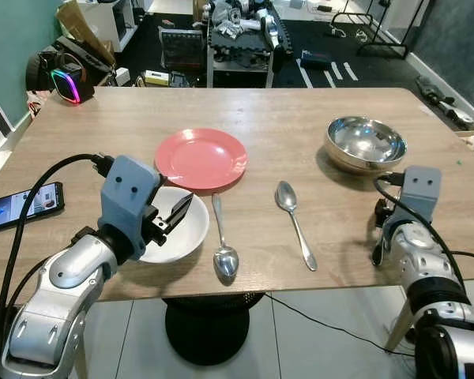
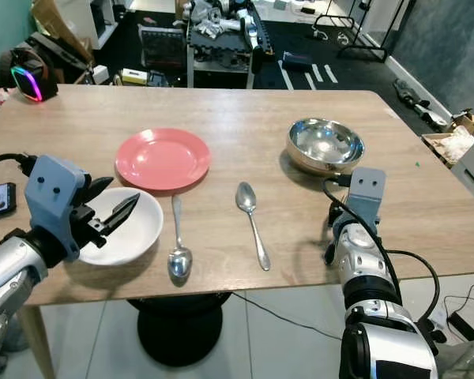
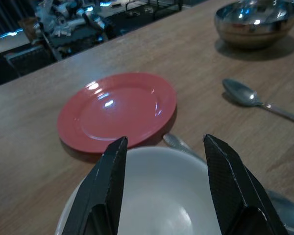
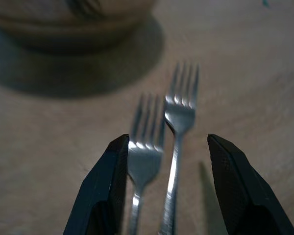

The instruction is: Setting the table

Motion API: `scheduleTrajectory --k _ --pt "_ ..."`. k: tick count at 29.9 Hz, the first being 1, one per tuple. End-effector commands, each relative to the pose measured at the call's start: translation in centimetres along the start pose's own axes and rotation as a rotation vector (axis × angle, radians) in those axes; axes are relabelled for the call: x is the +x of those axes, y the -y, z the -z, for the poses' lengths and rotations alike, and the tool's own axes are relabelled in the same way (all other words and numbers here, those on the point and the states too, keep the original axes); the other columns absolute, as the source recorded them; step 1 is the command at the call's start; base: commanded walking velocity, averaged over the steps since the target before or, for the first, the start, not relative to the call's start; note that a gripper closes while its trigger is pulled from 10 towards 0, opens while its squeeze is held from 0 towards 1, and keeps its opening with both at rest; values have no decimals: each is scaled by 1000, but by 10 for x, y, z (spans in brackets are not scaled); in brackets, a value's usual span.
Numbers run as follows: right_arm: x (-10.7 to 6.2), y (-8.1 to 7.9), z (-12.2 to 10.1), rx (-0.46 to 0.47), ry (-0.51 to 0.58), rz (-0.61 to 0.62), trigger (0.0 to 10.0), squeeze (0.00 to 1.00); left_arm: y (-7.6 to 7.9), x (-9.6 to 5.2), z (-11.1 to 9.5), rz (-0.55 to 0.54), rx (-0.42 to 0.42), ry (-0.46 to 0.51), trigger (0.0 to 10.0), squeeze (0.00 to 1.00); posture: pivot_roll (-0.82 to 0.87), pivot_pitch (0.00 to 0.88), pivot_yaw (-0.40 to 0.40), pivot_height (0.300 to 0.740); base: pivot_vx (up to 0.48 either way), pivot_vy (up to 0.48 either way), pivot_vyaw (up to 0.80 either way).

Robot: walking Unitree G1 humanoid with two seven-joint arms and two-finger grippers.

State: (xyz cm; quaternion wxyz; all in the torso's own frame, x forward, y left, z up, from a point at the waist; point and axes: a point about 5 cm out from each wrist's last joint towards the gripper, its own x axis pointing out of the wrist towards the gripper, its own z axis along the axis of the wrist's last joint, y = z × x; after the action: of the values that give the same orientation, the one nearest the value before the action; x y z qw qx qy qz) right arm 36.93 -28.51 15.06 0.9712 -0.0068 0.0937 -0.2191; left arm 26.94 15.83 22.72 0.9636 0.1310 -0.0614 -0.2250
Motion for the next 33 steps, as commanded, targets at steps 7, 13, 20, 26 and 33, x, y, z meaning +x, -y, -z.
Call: scheduleTrajectory --k 7,13,20,26,33 --pt "-4 24 39 86 -208 0 10000 0 2 2 -2 37 -5 -6 10000 0 117 103 77 740 0 0 0" --pt "-8 14 52 127 -293 -152 10000 0 2 2 -3 36 -4 -6 10000 0 115 101 74 740 0 0 0" --pt "-30 -31 90 35 -410 -452 4784 0 3 4 -2 35 -5 -6 10000 0 106 98 70 740 0 0 0" --pt "-56 -69 118 -67 -406 -566 7412 0 3 5 -2 34 -3 -6 10000 0 112 97 67 740 0 0 0" --pt "-93 -114 117 -66 -357 -716 10000 0 4 6 -1 28 -6 -5 10000 0 109 93 53 740 0 0 0"
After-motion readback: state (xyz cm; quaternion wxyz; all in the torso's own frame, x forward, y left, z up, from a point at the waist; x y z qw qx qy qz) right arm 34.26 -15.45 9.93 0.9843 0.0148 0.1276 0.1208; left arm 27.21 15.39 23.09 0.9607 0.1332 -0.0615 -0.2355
